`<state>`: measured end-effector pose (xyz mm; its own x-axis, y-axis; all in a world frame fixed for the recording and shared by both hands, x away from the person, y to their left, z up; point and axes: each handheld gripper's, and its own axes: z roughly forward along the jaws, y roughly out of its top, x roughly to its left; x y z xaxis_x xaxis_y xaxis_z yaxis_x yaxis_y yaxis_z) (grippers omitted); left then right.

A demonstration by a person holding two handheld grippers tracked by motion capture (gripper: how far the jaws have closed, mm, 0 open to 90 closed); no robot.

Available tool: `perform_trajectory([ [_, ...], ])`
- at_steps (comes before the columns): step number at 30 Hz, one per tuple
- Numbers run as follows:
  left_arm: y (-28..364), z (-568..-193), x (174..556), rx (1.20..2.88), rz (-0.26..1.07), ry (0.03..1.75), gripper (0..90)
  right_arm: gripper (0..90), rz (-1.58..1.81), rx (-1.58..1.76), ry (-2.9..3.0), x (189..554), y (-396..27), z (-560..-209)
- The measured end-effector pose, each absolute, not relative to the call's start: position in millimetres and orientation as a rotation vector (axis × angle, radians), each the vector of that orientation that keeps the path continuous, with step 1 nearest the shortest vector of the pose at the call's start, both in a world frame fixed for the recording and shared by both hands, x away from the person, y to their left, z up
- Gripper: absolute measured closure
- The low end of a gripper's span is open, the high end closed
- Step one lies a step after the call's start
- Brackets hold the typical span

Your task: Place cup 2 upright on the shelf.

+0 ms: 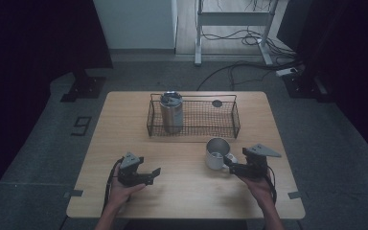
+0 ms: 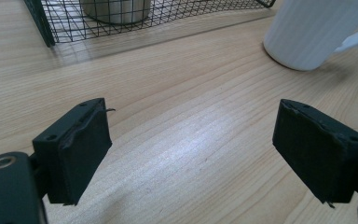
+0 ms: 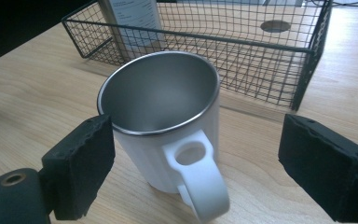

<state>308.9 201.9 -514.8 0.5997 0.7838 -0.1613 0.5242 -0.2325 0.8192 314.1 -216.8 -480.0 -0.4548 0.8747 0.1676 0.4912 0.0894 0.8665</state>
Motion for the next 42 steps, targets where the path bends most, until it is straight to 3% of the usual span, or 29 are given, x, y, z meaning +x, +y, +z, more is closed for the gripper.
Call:
perform_trajectory([
  [13,201.4,-517.3,305.0,1.920,0.359,1.042,11.6,9.9,1.315,1.278,2.036,324.7,-199.7,-479.7],
  [27,199.1,-524.0,306.7,1.930,0.323,1.044,11.4,0.0,1.198,1.256,2.119,339.7,-179.9,-484.8],
  [42,198.5,-527.4,308.1,1.952,0.303,1.048,11.5,1.5,1.091,1.272,2.151,354.4,-164.9,-495.6],
])
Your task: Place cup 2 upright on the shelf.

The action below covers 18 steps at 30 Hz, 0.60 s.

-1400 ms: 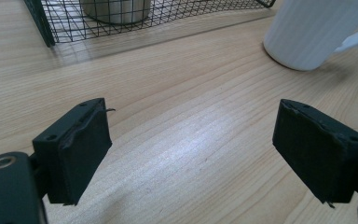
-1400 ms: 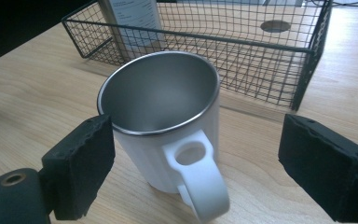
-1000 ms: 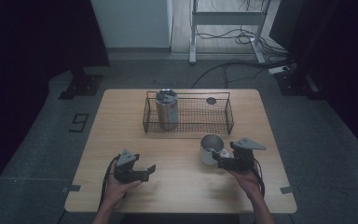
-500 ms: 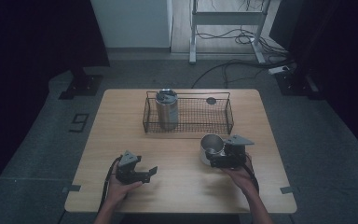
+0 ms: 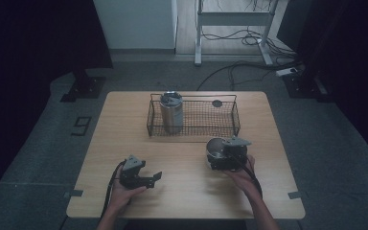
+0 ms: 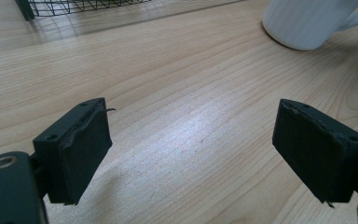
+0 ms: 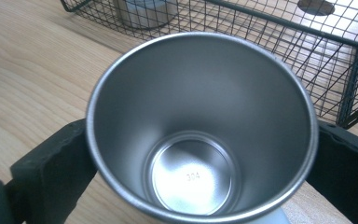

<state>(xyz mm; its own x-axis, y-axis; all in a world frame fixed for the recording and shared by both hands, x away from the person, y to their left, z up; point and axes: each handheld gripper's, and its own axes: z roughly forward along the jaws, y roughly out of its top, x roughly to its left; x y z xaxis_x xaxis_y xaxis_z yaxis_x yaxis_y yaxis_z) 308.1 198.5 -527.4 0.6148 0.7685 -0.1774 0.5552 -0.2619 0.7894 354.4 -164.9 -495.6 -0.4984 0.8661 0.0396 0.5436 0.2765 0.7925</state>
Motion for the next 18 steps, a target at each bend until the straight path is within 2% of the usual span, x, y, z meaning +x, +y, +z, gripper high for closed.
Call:
perform_trajectory([
  [4,198.9,-528.7,308.8,1.954,0.298,1.052,11.5,6.1,1.124,1.281,2.145,355.3,-165.1,-500.6],
  [18,197.1,-533.8,310.1,1.969,0.289,1.062,11.5,7.1,1.112,1.242,2.165,353.2,-166.3,-500.1],
])
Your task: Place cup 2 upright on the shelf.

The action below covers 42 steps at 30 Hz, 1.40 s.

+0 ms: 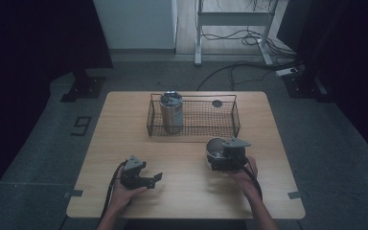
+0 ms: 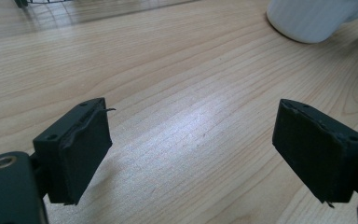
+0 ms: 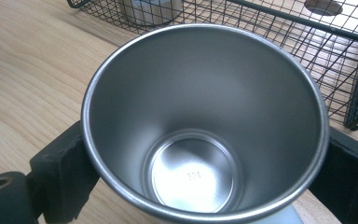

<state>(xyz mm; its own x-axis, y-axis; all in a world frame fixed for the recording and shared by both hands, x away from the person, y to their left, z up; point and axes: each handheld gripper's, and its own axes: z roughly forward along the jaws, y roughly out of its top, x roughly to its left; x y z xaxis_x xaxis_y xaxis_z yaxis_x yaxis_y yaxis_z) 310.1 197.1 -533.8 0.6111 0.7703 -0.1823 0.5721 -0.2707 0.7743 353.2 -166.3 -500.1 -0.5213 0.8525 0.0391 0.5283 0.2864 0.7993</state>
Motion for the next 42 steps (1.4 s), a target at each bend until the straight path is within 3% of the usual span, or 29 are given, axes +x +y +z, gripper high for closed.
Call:
perform_trajectory([
  [42,195.2,-536.7,308.6,1.981,0.289,1.068,11.6,7.4,1.175,1.230,2.108,348.9,-182.7,-483.7],
])
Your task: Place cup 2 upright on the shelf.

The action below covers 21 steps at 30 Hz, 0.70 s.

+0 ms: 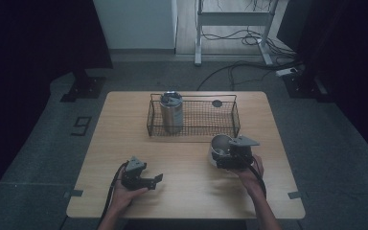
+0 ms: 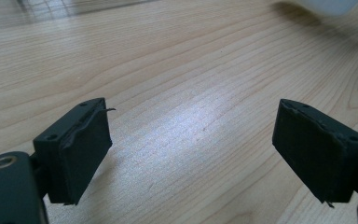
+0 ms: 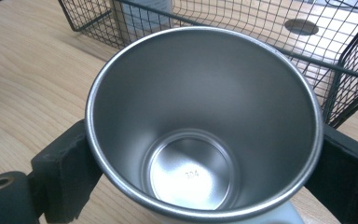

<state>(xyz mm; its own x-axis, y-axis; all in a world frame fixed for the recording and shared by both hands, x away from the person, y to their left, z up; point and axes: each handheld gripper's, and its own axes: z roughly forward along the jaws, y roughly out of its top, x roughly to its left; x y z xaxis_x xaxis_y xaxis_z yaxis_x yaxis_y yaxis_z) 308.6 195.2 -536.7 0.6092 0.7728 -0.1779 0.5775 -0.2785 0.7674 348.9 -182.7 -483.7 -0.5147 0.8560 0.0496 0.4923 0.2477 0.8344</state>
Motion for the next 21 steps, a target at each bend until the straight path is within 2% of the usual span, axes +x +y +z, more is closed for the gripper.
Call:
perform_trajectory([
  [21,195.3,-536.1,309.6,1.973,0.303,1.111,13.3,7.4,1.206,1.224,2.053,347.1,-188.9,-449.4],
])
